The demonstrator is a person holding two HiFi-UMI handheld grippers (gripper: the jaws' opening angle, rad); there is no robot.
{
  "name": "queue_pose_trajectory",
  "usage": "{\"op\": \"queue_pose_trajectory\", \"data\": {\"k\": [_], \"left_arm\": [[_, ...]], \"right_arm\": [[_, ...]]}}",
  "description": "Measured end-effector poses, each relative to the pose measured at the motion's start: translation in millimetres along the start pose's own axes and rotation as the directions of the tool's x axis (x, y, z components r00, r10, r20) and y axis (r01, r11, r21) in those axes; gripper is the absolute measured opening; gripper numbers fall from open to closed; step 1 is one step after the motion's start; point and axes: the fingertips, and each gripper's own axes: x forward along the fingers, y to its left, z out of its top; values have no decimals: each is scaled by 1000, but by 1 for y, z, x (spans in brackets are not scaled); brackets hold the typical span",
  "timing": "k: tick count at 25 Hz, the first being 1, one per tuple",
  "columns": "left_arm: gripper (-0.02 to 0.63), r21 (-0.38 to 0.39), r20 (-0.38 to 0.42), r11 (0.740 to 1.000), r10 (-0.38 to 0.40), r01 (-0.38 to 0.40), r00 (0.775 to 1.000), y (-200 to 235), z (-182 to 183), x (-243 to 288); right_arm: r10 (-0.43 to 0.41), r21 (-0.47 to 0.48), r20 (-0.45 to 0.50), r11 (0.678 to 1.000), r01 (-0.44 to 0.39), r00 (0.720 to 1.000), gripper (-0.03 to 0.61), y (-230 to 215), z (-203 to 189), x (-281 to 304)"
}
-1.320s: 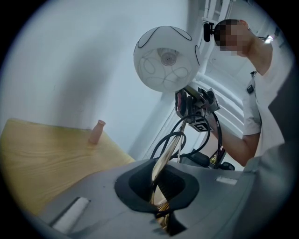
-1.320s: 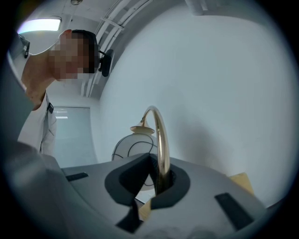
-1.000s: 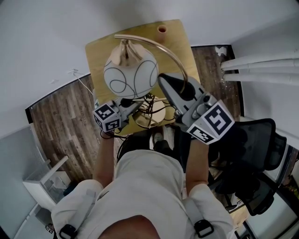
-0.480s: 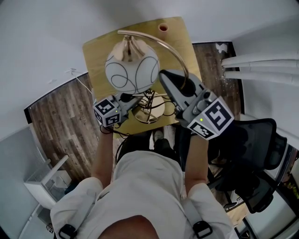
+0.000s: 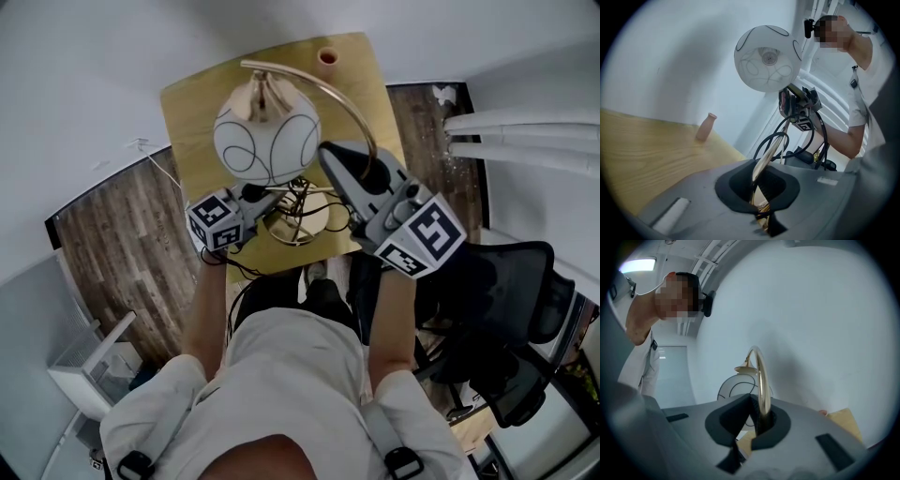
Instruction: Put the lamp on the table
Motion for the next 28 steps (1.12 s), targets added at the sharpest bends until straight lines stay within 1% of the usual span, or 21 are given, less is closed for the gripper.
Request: {"op": "queue_pose_trajectory", "data": {"k": [21,28], "left_arm": [[-2,13,-19,1000,17,-17,1000,21,-25,8],[0,20,-24,999,29,-28,999,22,-35,6]], "right_arm": [[20,21,11,1000,-20,1000,-2,-16,-30,0],[25,27,10,999,-25,1000,-2,-11,-39,-2]]}}
